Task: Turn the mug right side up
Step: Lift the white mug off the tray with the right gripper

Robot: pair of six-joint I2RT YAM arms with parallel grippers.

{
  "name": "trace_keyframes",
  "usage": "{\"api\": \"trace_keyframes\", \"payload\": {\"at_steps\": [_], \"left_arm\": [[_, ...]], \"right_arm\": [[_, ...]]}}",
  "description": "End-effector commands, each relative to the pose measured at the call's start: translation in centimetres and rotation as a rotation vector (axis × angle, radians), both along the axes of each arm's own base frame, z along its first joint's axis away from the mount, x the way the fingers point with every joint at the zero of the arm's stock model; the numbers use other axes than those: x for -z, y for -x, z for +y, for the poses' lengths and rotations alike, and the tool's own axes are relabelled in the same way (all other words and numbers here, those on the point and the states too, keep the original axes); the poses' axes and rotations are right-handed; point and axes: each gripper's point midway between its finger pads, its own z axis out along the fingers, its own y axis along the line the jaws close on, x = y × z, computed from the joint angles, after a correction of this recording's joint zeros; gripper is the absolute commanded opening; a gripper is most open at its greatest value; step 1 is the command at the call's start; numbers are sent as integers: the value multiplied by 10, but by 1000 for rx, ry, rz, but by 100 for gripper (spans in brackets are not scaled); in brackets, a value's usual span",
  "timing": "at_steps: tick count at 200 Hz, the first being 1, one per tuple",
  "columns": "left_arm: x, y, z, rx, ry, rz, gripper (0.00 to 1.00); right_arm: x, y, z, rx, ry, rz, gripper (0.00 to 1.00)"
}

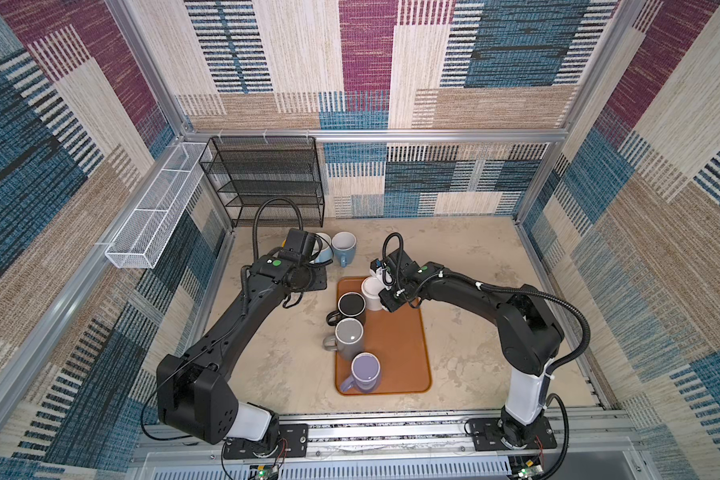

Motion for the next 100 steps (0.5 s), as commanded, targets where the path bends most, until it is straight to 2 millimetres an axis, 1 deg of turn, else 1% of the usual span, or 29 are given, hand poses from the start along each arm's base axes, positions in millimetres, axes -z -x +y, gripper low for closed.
{"api": "trace_keyframes", "payload": {"at_steps": [1,54,100], "left_arm": [[0,0,-2,11,7,-1,46],[0,0,-1,7,2,1,46],[1,0,-2,11,5,7,46]], "right_arm": [[0,-3,-1,13,7,-7,29],[3,-4,-1,15,20,-3,27],[1,-7,-2,24,24,-13,22]]}}
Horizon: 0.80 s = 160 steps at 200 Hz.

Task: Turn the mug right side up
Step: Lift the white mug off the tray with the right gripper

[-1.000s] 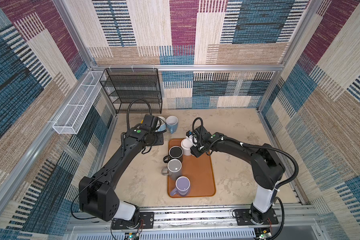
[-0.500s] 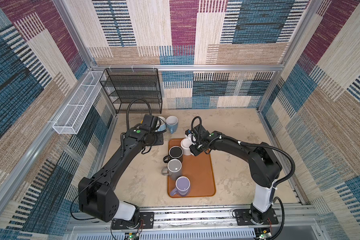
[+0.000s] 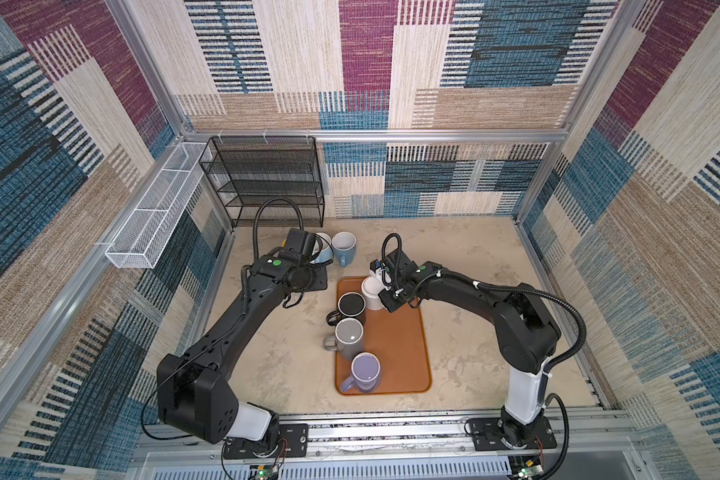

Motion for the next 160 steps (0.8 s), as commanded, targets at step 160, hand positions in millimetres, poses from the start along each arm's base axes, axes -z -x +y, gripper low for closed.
{"api": "trace_keyframes", "payload": {"at_steps": [160], "left_arm": [[-10,2,2,-12,10,-33,46]], "right_arm": [[-43,-10,2,52,-106,-95,0]]}}
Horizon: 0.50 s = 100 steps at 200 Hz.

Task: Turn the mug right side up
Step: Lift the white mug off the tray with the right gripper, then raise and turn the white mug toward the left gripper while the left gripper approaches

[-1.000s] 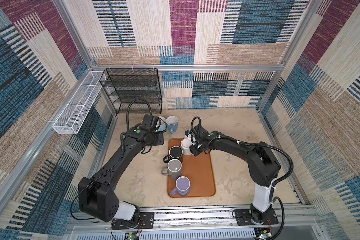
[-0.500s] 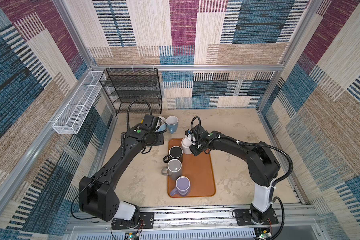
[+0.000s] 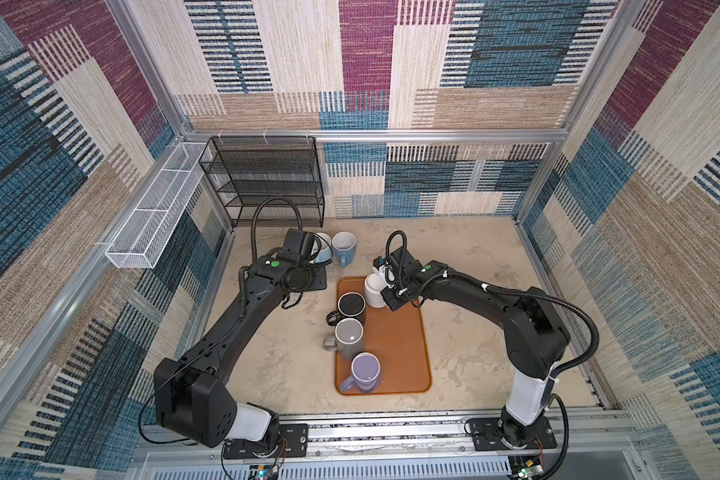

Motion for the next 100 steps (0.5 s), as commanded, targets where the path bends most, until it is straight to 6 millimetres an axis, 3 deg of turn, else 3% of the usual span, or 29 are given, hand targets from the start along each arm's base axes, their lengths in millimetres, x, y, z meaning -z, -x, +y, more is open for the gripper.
{"api": "trace_keyframes", "payload": {"at_steps": [1,36,100], "left_arm": [[-3,-1,1,-12,3,-13,46],[-6,-2,-2,-10,29,-27,46],[-10,-4,-12,14,82,-44,46]], "right_arm": [[-23,-13,9,15,-83,-73,0],[-41,-22,2,75,-143,-119,0],[-91,-34,-15,181,-385,-196,0]]}}
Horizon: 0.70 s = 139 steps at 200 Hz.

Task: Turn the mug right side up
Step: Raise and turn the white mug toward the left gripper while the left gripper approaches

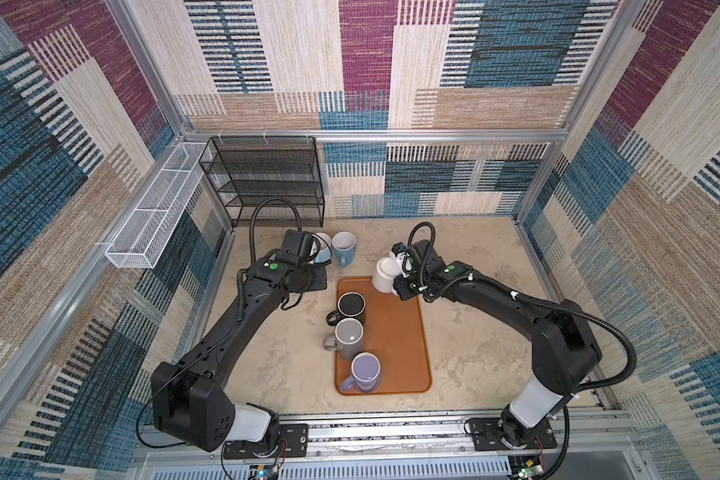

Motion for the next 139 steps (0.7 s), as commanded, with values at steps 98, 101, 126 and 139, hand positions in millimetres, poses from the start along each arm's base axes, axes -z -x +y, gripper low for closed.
{"api": "trace_keyframes", "payload": {"at_steps": [98,101,126,139], "left_arm": [[-31,-7,-49,138,278,-104,46],[-32,-7,-51,142,286,-108,46],[-48,-5,-65,196,382,-160,46],[-60,-3,-73,233,443,-198,46]], "right_arm": [[-114,-12,12,-25,-581,-165,0],[-116,-12,12,-29,-595,-166,0],[-135,-8,11,-58,-702,-184,0],[-146,-5,11,-78,-749,-199,0]]}}
